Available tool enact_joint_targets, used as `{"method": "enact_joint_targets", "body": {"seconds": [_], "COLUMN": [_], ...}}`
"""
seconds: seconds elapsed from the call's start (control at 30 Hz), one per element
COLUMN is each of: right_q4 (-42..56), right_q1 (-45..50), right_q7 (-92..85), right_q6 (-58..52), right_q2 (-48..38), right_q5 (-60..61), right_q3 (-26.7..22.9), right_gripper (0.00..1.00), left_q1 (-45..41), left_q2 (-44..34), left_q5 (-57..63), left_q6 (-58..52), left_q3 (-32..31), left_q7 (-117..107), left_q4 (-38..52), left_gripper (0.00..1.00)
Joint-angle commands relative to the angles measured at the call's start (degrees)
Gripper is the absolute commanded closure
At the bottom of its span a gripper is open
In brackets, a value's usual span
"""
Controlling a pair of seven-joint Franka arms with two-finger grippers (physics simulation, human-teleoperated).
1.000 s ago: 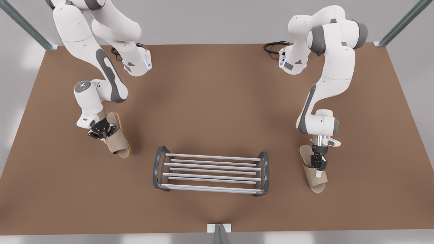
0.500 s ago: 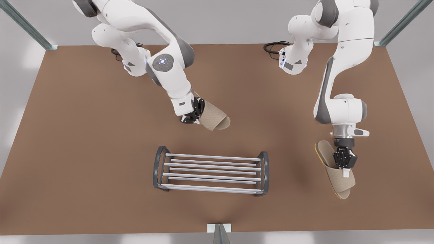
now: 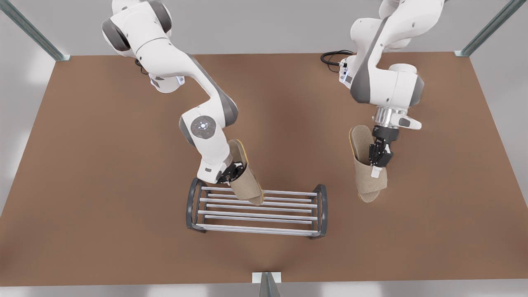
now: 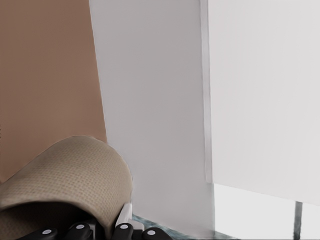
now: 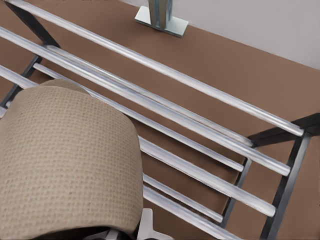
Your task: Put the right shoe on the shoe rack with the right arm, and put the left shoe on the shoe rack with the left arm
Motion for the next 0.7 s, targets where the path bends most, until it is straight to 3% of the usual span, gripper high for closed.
{"method": "enact_joint_targets", "body": {"seconds": [0.0,0.23,0.27,0.3,0.57,0.67], "right_q4": [0.2,0.2,0.1,0.1,0.2,0.2], "right_q1": [-0.1,-1.6,-1.6,-1.5,-1.6,-2.3], "right_q7": [21.9,19.9,20.1,20.3,20.4,20.0], "right_q6": [2.7,3.8,3.8,3.8,3.8,3.8], "right_q2": [0.7,1.9,1.9,1.9,1.5,1.1], "right_q5": [-1.2,-1.4,-1.3,-1.3,-1.1,-0.7], "right_q3": [-0.8,-1.1,-1.1,-1.1,-1.0,-1.0], "right_gripper": [0.79,0.79,0.11,0.0,0.0,0.0], "left_q1": [-2.7,-13.7,-14.2,-14.4,-16.0,-16.0], "left_q2": [0.7,14.0,12.7,12.6,14.8,18.8], "left_q5": [-7.8,-1.0,-1.3,-1.3,-0.9,1.9], "left_q6": [2.4,2.7,2.9,2.9,2.6,2.3], "left_q3": [-1.7,-3.5,-3.4,-3.4,-3.1,-3.0], "left_q7": [-0.6,-3.3,-3.8,-4.2,-4.4,-4.3], "left_q4": [1.9,15.2,16.2,16.4,16.6,20.2], "left_gripper": [0.79,0.79,0.79,0.79,0.79,0.79]}}
